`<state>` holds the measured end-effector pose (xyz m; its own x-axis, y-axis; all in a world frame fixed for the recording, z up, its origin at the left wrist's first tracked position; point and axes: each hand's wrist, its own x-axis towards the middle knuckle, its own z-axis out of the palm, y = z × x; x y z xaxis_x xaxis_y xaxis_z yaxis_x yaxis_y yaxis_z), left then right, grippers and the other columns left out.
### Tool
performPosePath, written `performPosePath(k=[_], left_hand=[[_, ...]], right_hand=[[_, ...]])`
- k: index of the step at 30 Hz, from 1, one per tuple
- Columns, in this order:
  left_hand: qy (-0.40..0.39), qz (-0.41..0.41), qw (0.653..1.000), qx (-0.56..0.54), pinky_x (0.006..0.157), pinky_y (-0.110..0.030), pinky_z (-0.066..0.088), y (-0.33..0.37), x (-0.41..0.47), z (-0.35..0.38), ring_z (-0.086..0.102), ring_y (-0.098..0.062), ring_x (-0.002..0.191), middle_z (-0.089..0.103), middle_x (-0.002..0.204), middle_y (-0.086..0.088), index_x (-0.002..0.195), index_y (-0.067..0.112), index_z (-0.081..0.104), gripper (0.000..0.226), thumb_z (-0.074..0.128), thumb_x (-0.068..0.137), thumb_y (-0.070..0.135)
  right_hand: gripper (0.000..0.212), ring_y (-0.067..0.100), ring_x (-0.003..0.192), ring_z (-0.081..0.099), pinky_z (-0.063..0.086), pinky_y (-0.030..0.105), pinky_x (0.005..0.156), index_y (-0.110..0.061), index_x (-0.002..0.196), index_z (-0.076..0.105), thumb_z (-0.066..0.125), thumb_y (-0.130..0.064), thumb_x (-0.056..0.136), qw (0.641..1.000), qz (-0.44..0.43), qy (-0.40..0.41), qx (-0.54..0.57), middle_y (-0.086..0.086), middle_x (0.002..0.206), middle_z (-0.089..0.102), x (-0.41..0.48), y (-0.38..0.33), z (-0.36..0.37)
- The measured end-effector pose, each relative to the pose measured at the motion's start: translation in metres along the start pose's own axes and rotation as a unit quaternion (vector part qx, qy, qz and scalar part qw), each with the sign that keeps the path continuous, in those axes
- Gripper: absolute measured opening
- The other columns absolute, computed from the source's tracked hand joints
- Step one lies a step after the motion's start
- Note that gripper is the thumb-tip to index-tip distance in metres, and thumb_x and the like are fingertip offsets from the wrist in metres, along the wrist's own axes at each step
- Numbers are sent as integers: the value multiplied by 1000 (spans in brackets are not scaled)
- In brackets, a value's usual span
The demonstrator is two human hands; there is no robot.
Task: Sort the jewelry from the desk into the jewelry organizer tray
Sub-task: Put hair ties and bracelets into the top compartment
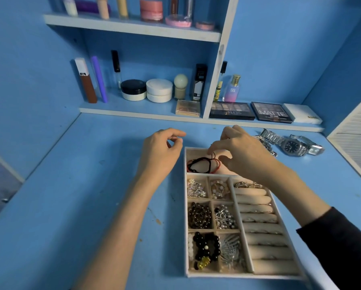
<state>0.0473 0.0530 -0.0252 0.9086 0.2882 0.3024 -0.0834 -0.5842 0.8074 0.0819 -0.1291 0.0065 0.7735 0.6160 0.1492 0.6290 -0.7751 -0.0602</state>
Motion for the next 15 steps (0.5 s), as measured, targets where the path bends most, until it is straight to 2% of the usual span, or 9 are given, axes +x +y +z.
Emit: performPosePath(k=[6,8,11,15], left_hand=[[-6,-4,1000,-2,55,-1,36,0,0,-1,48,6,59,57,76,21,96,24,69,18,55,88,15],[-6,-3,1000,0,56,-1,36,0,0,-1,49,5,58,58,78,18,96,24,69,19,55,89,15],[-8,-2,1000,4,56,-1,36,0,0,-1,50,-5,58,61,84,14,98,24,69,19,54,89,14],[-10,-3,1000,4,55,-2,37,0,0,-1,50,-8,59,61,85,12,98,23,69,20,54,89,14]], right_hand=[[16,20,100,45,28,27,64,-23,99,70,59,-25,87,999,2,0,-34,0,90,47,-1,-2,7],[13,18,94,47,33,28,62,-20,88,71,60,-28,86,1000,29,7,-10,-2,83,50,-3,-2,8],[17,16,75,57,47,31,62,-13,73,71,62,-22,85,991,76,-14,107,-3,70,60,-5,-3,6],[14,8,67,57,49,30,67,-21,88,71,60,-14,82,986,86,-3,144,-9,72,64,-7,-2,3]])
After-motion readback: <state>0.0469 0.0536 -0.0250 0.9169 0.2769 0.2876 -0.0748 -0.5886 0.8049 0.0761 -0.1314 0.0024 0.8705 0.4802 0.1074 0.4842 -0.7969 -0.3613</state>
